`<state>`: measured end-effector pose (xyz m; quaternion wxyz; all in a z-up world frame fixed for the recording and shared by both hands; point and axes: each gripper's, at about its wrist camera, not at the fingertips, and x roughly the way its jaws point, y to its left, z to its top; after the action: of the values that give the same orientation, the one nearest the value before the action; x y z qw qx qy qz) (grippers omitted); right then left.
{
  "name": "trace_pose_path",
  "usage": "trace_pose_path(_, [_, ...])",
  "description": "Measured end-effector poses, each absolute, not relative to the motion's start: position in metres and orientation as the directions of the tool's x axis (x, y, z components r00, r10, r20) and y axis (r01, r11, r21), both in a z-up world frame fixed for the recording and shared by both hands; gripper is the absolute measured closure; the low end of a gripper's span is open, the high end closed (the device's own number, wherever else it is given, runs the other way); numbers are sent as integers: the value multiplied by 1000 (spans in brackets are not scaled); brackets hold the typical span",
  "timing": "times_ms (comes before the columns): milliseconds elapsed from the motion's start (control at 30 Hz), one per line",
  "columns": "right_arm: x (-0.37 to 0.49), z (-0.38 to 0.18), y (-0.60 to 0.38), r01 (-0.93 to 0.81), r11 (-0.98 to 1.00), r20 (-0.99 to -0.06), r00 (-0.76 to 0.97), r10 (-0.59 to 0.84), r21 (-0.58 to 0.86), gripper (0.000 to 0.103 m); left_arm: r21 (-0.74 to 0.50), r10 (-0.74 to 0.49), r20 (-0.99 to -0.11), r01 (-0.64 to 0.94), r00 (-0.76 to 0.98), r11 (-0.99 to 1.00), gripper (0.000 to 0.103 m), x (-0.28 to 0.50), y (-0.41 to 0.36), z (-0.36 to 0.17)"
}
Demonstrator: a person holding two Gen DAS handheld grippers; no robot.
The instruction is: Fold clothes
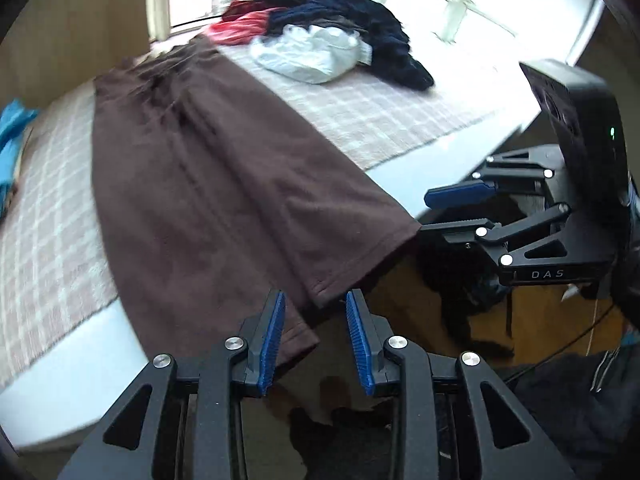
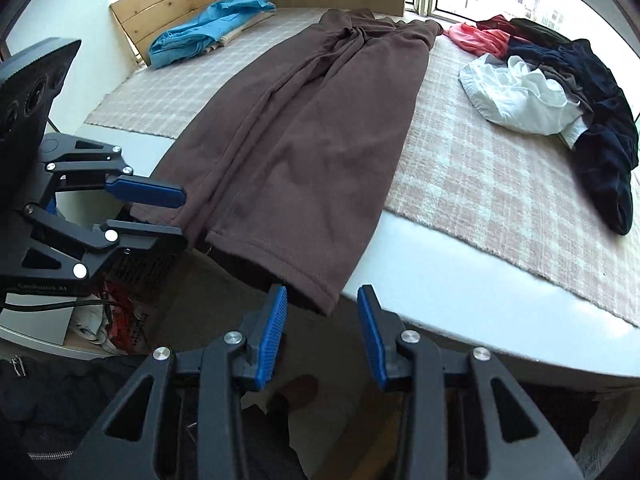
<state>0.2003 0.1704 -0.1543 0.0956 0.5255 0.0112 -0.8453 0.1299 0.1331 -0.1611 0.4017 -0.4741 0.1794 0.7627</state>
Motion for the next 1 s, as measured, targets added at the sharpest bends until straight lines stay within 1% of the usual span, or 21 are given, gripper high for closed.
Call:
trace_pose_path(67, [198,-161,171,165,-983,-891,-429,-147,83,66,-73,434,-875,-830,-213,-553,73,134,149,-167])
trace_pose_path(200, [188,-170,170,169,-983,-890,-432,-144,76,66,-51,437,-884,-895,-165,-443,73,139,182,-180])
trace_pose_path(267, [183,-171,175,150,-983,-884,-438,-161,104,66,-16,425,-890,-919,-166,-394,72,143,193,-185])
trace_pose_path(300, [180,-172,178,140,-982,-883,-437,-174,125,67,-6,417,-893,-923,-168,-386,72,142,196,-187])
trace_pose_path(333, [178,-171,180,139,-981,-878,-441,-187,139,73,2,408,-897,-925,-170,-380,73,141,199,-189])
trace_pose_path(400, [176,-169,180,150,-982,-884,-434,-170,115,82,-8,413,-896,-922,-165,-386,81,135,199,-188])
trace_pose_path(433, [175,-167,180,157,-983,-891,-426,-155,95,83,-15,417,-894,-920,-162,-392,89,131,198,-186])
trace_pose_path(500, [175,-160,180,169,-981,-893,-420,-162,98,84,-36,436,-888,-921,-148,-388,93,126,194,-177])
trace_pose_path(533, [174,-155,181,174,-978,-891,-418,-175,110,84,-47,446,-884,-922,-141,-385,97,124,191,-172])
trace_pose_path(633, [172,-143,182,171,-979,-882,-437,-176,111,84,-19,453,-876,-926,-167,-378,98,120,188,-158])
trace_pose_path(767, [167,-140,177,176,-980,-886,-437,-158,88,84,-25,467,-870,-932,-158,-362,98,120,184,-146])
trace_pose_path(867, [168,-148,176,170,-980,-897,-410,-165,103,84,-36,480,-867,-945,-133,-326,98,126,182,-146])
trace_pose_path(1000, [170,-150,176,150,-982,-900,-405,-163,110,83,-11,476,-870,-961,-127,-277,93,146,191,-159])
